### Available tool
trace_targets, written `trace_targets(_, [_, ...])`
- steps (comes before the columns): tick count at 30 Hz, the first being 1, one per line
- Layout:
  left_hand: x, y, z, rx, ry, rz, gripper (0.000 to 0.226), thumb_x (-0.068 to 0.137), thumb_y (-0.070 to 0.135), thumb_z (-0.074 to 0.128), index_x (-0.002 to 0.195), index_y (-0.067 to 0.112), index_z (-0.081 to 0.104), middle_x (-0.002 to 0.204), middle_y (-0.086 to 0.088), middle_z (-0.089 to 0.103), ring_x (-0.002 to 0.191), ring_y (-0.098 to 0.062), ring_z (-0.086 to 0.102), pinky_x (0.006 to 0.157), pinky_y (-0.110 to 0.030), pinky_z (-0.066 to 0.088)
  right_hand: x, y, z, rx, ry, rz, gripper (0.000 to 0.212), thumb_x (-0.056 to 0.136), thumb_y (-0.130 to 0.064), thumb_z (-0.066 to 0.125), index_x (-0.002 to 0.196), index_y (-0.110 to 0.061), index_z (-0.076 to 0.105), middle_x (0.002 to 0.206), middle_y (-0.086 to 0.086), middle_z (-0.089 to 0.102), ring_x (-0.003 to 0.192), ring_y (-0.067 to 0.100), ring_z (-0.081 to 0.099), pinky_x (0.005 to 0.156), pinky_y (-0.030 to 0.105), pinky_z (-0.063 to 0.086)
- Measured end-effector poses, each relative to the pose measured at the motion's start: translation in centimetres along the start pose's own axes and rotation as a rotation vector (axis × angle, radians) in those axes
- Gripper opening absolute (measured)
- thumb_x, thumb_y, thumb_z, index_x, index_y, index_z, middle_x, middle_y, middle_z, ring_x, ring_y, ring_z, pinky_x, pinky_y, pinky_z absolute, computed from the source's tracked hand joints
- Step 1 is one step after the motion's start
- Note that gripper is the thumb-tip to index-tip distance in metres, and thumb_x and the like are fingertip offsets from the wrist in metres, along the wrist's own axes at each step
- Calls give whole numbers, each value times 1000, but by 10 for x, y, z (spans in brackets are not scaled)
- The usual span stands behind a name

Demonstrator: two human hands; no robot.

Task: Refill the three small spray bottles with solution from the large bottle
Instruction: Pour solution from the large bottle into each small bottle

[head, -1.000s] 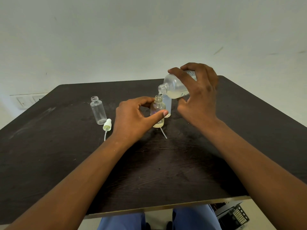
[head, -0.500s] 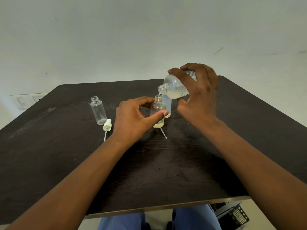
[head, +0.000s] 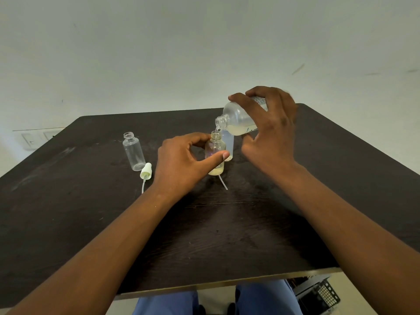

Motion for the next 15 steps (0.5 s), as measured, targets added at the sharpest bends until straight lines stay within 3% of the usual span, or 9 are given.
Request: trace_targets(15, [0, -1, -1, 2, 12, -2, 47, 76, 53, 86, 113, 24, 79, 84, 38, 58, 67, 21, 58, 68, -14, 43, 0, 0, -1, -4, 7, 1, 75, 60, -1, 67, 130, -28, 71, 128, 5, 63, 125, 23, 45, 106, 48, 43])
Point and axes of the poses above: each hand's wrist, its own x-axis towards the middle knuckle, its own z-axis out of the palm, y = z × x, the point moved 9 cm from there along x, towards the middle knuckle
